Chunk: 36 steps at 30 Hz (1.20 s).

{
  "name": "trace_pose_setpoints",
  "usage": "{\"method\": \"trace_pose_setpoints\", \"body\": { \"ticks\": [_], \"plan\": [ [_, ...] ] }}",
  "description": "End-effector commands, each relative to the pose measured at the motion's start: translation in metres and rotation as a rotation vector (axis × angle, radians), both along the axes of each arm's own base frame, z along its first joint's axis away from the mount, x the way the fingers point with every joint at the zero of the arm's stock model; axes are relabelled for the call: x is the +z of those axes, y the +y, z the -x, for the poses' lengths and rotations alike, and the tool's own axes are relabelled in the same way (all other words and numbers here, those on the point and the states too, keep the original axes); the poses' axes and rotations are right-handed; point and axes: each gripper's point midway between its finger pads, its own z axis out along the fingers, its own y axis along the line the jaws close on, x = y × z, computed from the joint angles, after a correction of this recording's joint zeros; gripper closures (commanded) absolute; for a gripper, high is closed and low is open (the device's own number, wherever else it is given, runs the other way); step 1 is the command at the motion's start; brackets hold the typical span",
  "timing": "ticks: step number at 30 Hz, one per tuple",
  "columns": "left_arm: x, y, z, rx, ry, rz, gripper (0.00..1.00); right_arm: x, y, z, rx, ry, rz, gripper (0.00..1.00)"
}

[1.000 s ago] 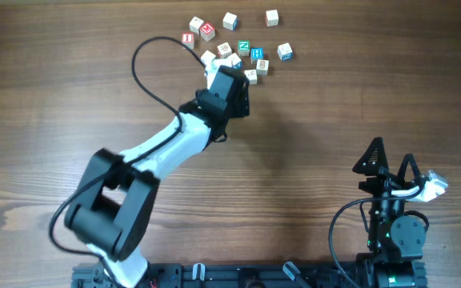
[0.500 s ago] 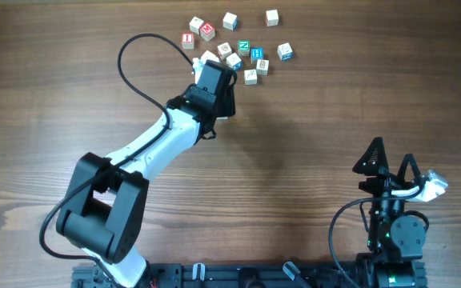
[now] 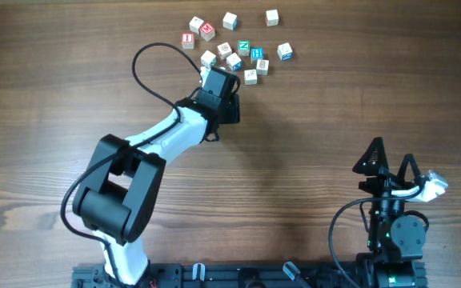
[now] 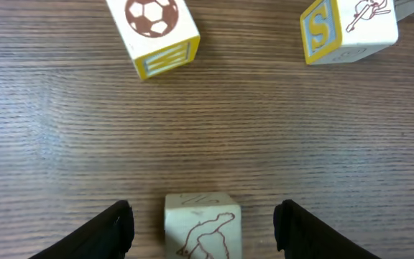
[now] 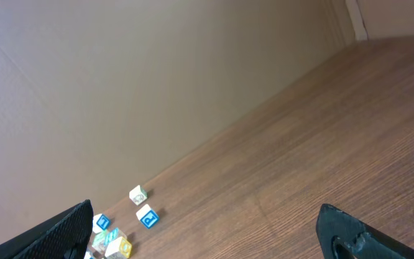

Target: Form a horizontal line

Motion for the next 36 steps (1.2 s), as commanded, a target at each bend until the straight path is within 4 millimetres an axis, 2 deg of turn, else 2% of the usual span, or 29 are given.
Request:
{"method": "trace_pose_setpoints", "body": {
  "ticks": [1,3,6,8,19,25,33,36],
  "plan": [
    [-0.010,-0.001,-0.001,-0.004,0.020,0.001,0.34,0.003,0.000,0.001,0.003,-0.013,0.013,0.00],
    [-0.014,-0.001,0.000,-0.006,0.027,0.000,0.35,0.003,0.000,0.001,0.003,-0.013,0.013,0.00],
    [-0.014,-0.001,0.000,-0.006,0.029,0.000,0.46,0.003,0.000,0.001,0.003,-0.013,0.013,0.00],
    [-0.014,-0.001,0.000,-0.006,0.029,0.000,0.51,0.003,0.000,0.001,0.003,-0.013,0.013,0.00],
    [-0.014,-0.002,0.001,0.017,0.035,0.018,0.66,0.003,0.000,0.001,0.003,-0.013,0.013,0.00],
    [-0.014,-0.005,0.002,0.011,0.034,0.019,0.67,0.003,0.000,0.001,0.003,-0.013,0.013,0.00],
    [-0.011,-0.020,0.005,-0.021,0.015,0.027,0.65,0.003,0.000,0.001,0.003,-0.013,0.013,0.00],
    [-0.012,-0.019,0.005,-0.018,0.014,0.016,0.64,0.003,0.000,0.001,0.003,-0.013,0.013,0.00]
  ]
}}
